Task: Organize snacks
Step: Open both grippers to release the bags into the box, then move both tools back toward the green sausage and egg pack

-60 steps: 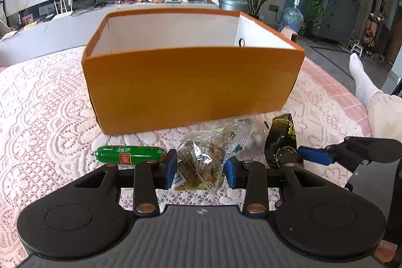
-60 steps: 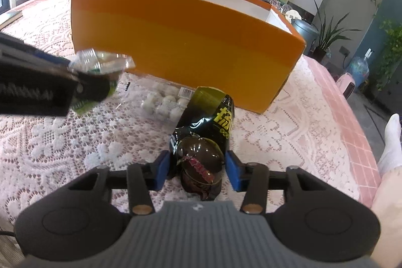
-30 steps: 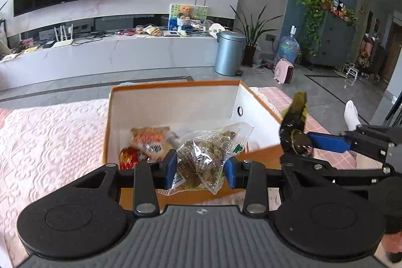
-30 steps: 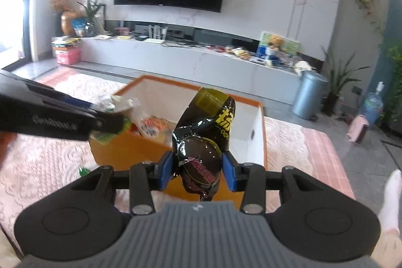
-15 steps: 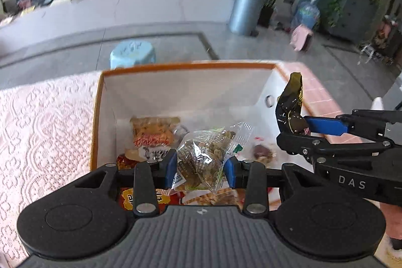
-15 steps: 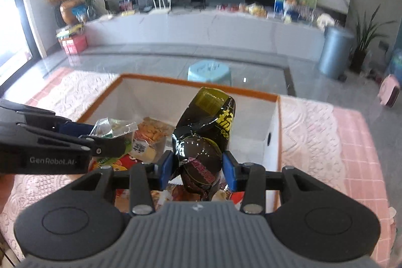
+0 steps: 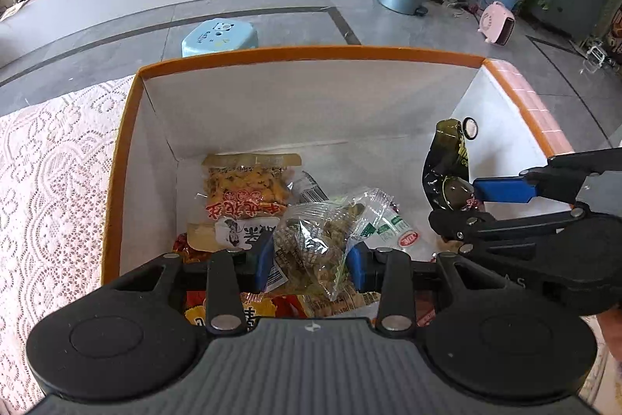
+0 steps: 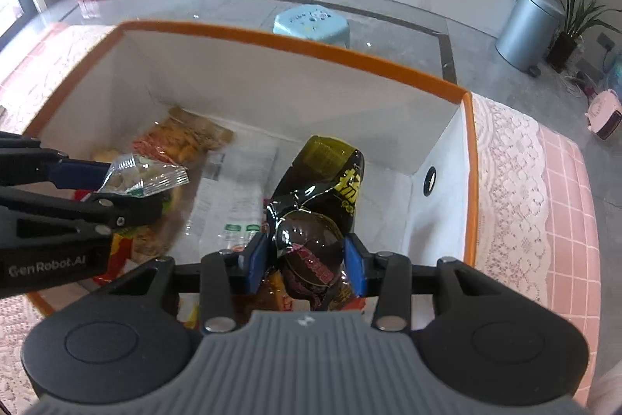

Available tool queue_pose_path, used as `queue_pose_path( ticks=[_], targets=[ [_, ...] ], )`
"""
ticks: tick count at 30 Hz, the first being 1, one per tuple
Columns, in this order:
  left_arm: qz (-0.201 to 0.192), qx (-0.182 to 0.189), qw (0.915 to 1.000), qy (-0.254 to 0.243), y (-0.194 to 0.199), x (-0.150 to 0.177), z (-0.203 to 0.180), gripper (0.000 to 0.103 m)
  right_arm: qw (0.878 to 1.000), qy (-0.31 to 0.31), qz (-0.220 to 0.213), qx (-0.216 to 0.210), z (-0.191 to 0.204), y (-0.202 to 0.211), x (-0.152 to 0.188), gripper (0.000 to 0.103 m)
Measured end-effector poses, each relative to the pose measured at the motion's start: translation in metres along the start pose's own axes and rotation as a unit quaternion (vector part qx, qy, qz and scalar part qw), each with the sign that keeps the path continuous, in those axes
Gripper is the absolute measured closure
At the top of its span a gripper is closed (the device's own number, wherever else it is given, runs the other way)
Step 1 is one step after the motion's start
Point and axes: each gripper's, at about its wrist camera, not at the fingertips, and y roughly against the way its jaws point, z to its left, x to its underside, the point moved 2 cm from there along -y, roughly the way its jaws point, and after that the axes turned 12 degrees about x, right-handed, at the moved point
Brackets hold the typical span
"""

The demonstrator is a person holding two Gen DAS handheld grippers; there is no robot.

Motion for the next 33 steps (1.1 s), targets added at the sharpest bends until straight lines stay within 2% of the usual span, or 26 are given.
queue_pose_path(
  ticks=[7,11,14,23,27,33],
  targets=[
    [0.005,-0.009,0.9999,0.003,-0.003,-0.003,-0.002,0.056,1.000,0.015,-0.003,0.000,0.008,0.001,0.000,0.054],
    [-0.005,-0.004,0.9999,-0.011,0.008,-0.003,-0.007,0.045,1.000,0.011,-0.007,0.005,0.008,0.004,0.002,0.053],
    [-0.014,-0.005,0.9997,-0.020,0.017,0.001,-0.012,0.042,1.000,0.004,-0.013,0.003,0.005,0.011,0.003,0.051],
    [-0.047,-0.013,0.9983,-0.031,0.056,0.007,-0.027,0.033,1.000,-0.013,-0.025,0.001,-0.001,0.040,0.010,0.043],
    [-0.068,-0.028,0.9963,-0.045,0.077,0.014,-0.037,0.032,0.999,-0.033,-0.026,-0.008,-0.007,0.058,0.014,0.042],
    [-0.101,-0.008,0.9937,-0.048,0.116,0.031,-0.046,0.032,0.997,-0.053,-0.046,-0.016,-0.008,0.096,0.031,0.040]
  ],
)
